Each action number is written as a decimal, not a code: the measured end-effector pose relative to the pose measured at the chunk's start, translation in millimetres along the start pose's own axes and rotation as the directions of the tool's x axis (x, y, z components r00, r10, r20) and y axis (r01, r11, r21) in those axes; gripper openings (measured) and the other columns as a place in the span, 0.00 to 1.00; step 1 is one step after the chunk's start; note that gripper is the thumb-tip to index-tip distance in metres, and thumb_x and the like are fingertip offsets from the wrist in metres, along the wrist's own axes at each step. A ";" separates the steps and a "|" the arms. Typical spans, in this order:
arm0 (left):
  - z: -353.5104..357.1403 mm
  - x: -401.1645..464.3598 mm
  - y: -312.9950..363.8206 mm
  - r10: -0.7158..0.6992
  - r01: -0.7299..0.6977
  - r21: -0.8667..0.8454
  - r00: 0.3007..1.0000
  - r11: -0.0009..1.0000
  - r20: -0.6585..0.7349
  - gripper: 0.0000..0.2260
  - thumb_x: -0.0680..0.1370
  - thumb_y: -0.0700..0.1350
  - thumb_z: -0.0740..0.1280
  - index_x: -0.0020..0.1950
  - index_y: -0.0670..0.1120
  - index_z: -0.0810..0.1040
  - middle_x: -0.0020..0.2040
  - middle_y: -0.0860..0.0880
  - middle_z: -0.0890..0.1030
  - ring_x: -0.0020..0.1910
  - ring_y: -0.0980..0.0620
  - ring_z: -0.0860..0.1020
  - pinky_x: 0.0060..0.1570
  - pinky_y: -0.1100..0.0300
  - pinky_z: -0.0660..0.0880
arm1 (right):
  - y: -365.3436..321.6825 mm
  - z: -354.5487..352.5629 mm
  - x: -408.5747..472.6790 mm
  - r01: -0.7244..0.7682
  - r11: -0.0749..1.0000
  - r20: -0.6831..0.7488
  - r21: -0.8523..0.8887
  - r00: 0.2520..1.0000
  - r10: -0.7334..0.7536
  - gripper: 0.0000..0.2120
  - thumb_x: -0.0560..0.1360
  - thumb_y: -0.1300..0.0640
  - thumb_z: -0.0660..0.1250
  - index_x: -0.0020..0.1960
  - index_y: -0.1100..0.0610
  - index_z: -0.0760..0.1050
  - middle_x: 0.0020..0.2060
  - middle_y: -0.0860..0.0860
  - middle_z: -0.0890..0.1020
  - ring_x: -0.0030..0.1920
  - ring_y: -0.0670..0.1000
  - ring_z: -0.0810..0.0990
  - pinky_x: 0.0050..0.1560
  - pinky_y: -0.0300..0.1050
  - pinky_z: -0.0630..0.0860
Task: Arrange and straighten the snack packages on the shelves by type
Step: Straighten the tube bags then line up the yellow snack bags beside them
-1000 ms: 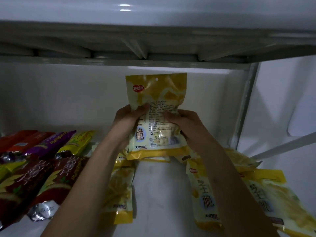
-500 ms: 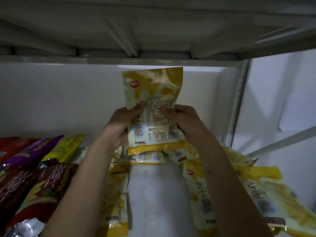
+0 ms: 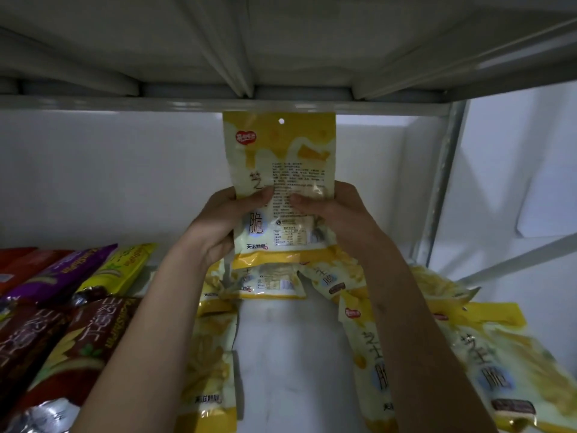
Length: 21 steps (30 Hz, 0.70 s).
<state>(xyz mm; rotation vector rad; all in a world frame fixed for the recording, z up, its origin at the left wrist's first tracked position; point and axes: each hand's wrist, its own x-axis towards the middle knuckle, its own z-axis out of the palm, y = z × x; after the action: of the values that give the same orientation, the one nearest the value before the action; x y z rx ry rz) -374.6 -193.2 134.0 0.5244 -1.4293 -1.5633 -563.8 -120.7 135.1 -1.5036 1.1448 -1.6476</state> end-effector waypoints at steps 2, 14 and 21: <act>-1.1 -2.0 2.1 -0.059 0.057 0.041 0.997 0.998 0.047 0.23 0.73 0.45 0.73 0.66 0.38 0.80 0.60 0.40 0.86 0.58 0.40 0.85 0.57 0.46 0.84 | 1.2 -0.9 0.4 -0.013 1.000 0.018 0.020 1.000 0.012 0.16 0.73 0.65 0.77 0.61 0.62 0.83 0.54 0.55 0.88 0.55 0.56 0.88 0.59 0.57 0.84; -14.2 -1.9 -3.6 -0.069 0.045 0.218 0.992 0.975 0.103 0.21 0.71 0.35 0.74 0.63 0.35 0.81 0.59 0.39 0.86 0.59 0.41 0.85 0.58 0.50 0.83 | 3.7 -16.3 2.9 -0.130 0.985 0.173 -0.117 0.974 0.149 0.24 0.70 0.52 0.79 0.64 0.56 0.82 0.58 0.52 0.87 0.60 0.56 0.86 0.68 0.61 0.78; -14.4 1.9 -10.7 -0.128 0.082 0.328 0.984 0.941 0.122 0.17 0.77 0.34 0.72 0.66 0.38 0.81 0.61 0.42 0.85 0.63 0.42 0.84 0.68 0.46 0.76 | 14.6 -27.9 5.3 -0.149 0.953 0.044 -0.263 0.985 0.167 0.15 0.74 0.62 0.78 0.60 0.56 0.85 0.53 0.52 0.89 0.55 0.55 0.88 0.63 0.62 0.81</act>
<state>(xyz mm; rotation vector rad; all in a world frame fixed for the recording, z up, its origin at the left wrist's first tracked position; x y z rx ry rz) -367.5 -203.7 121.1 0.7034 -1.8082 -1.4794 -593.6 -126.5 125.0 -1.5657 1.4484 -1.3722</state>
